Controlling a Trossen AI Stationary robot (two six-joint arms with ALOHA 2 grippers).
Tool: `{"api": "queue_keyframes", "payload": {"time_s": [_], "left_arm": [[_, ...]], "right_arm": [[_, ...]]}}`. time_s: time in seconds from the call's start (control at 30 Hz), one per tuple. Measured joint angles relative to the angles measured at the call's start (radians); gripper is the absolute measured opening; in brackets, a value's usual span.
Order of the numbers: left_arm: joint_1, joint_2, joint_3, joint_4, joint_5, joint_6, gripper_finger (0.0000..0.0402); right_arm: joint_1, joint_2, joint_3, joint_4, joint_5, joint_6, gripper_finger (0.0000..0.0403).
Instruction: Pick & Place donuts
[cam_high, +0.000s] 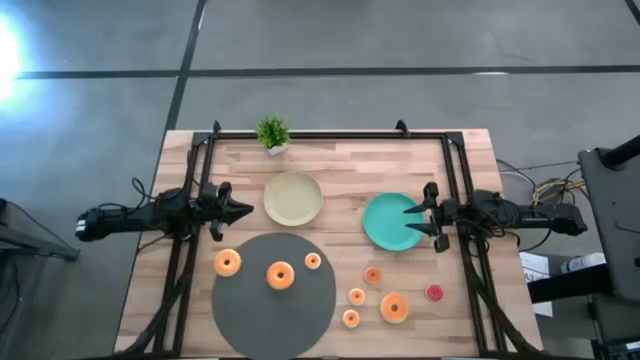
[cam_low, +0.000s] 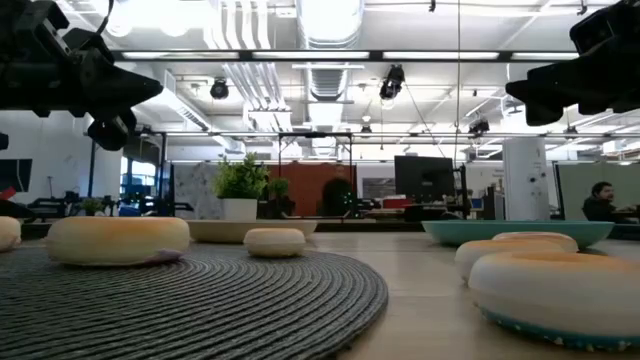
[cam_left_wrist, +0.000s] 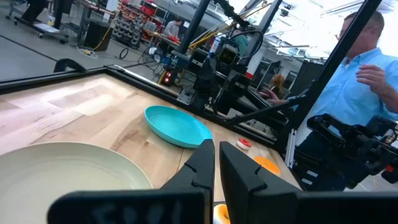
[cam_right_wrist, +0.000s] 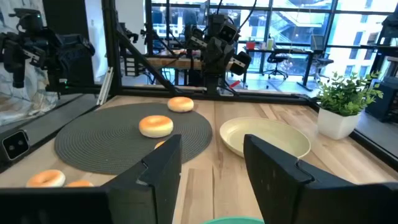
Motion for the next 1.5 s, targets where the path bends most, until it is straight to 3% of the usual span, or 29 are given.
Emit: {"api": "queue_keyframes", "payload": {"time_s": [0.9, 0.97, 1.1, 1.17, 1.23, 1.43, 1.5], "left_arm": [[0.000, 0.000, 0.000, 0.000, 0.000, 0.000, 0.0000], [0.000, 0.000, 0.000, 0.000, 0.000, 0.000, 0.0000], [0.000, 0.000, 0.000, 0.000, 0.000, 0.000, 0.0000], [0.000, 0.000, 0.000, 0.000, 0.000, 0.000, 0.0000], [0.000, 0.000, 0.000, 0.000, 0.000, 0.000, 0.0000], [0.000, 0.000, 0.000, 0.000, 0.000, 0.000, 0.0000], [0.000, 0.000, 0.000, 0.000, 0.000, 0.000, 0.0000]], "right_arm": [[0.000, 0.000, 0.000, 0.021, 0.000, 0.033, 0.0164], [0.000, -0.001, 0.000, 0.023, 0.001, 0.240, 0.0164], [0.000, 0.008, 0.000, 0.015, -0.042, 0.970, 0.0164], [0.000, 0.024, 0.000, 0.020, -0.089, 1.174, 0.0164], [0.000, 0.037, 0.000, 0.069, -0.099, 1.269, 0.0164], [0.011, 0.102, 0.000, 0.431, -0.052, 1.442, 0.0164], [0.022, 0.152, 0.015, 0.439, -0.053, 1.494, 0.0163]]}}
